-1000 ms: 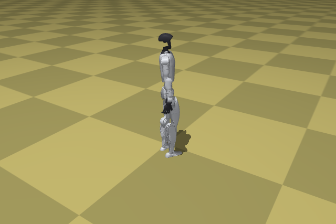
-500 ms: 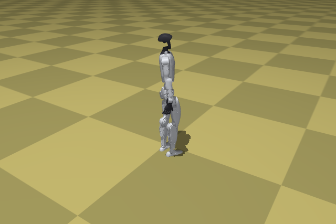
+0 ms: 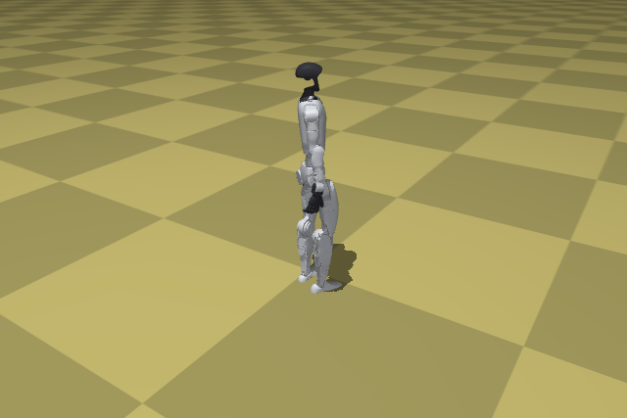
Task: In place motions
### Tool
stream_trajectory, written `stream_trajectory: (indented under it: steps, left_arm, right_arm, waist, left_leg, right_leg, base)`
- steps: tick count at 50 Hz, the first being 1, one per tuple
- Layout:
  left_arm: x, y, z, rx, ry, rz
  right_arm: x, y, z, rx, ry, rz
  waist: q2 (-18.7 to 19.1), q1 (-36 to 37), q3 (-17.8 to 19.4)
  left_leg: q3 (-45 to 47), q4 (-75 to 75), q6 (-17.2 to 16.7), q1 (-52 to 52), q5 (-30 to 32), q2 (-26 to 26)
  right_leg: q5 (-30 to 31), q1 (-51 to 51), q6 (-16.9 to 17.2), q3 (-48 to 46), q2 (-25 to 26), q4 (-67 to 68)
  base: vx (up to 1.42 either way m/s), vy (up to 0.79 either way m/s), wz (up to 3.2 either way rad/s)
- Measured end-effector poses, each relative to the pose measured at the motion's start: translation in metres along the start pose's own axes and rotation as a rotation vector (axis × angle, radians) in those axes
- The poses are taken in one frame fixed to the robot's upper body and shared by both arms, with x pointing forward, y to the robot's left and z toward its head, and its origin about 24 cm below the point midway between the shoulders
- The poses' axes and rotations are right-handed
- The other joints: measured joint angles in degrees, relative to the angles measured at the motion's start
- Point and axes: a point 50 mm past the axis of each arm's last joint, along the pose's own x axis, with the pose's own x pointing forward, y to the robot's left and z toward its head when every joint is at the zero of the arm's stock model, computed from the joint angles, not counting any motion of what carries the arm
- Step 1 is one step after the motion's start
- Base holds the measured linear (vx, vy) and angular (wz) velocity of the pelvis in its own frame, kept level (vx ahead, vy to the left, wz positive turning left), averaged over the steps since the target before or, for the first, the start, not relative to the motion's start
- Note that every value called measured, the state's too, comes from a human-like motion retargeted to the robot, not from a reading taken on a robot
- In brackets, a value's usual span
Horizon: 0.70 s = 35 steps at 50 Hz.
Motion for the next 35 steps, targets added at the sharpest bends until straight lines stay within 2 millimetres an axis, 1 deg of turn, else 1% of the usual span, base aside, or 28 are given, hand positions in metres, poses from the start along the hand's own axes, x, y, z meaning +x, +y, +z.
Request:
stream_trajectory:
  steps: [7, 13, 19, 23, 31, 35]
  left_arm:
    - [-0.002, 0.003, 0.004, 0.049, -0.003, -0.01]
    - [-0.005, 0.009, 0.014, 0.127, -0.017, 0.014]
    - [-0.007, 0.01, 0.021, 0.153, -0.025, 0.026]
    - [-0.005, 0.006, 0.019, 0.092, -0.036, 0.022]
    - [0.002, -0.005, 0.006, -0.12, -0.066, 0.028]
    - [0.003, -0.005, -0.003, -0.155, -0.039, 0.032]
  right_arm:
    - [0.001, 0.001, -0.006, 0.039, 0.019, 0.015]
    - [0.002, 0.003, -0.011, 0.066, 0.027, 0.025]
    - [0.003, 0.004, -0.011, 0.063, 0.015, 0.01]
    - [0.003, 0.004, -0.013, 0.035, 0.021, 0.007]
    - [0.003, 0.001, -0.015, -0.003, 0.035, -0.008]
    - [0.003, 0.001, -0.018, -0.014, 0.042, -0.012]
  waist:
    - [-0.1, 2.2, 0.4]
    - [-0.4, 4.1, 0.9]
    - [-1.1, 5.3, 1.2]
    - [-1.6, 6.3, 1.3]
    - [-2.5, 8.4, 1.3]
    - [-2.9, 9.2, 1.5]
  left_leg:
    - [0.2, -0.1, 0.3, 0.1, 0.3, -0.4]
    - [-1.0, -0.3, 0.7, 0.0, 0.9, -1.1]
    - [-4.2, -0.4, 1.3, -0.8, 2.1, -2.4]
    - [-6.4, -0.2, 1.6, -1.4, 2.8, -3.2]
    - [-10.4, 0.1, 2.0, -2.6, 4.1, -4.9]
    - [-12.6, 0.1, 2.0, -3.0, 4.8, -5.6]
  right_leg:
    - [-0.4, 0.5, -0.3, 0.0, -0.1, 0.1]
    - [-0.9, 0.9, -1.0, -0.7, -0.2, 0.4]
    - [-1.8, 1.6, -2.1, -4.3, -1.0, 0.6]
    - [-2.4, 2.5, -2.6, -7.4, -1.7, 0.4]
    - [-4.0, 4.2, -4.2, -13.1, -2.7, -0.2]
    - [-5.0, 5.1, -4.6, -16.3, -3.6, -0.3]
  base:
    - [0.03, 0.02, 0.03]
    - [0.07, 0.07, 0.28]
    - [0.1, 0.1, 0.65]
    - [0.12, 0.14, 0.68]
    - [0.1, 0.19, 0.63]
    - [0.06, 0.19, 0.68]
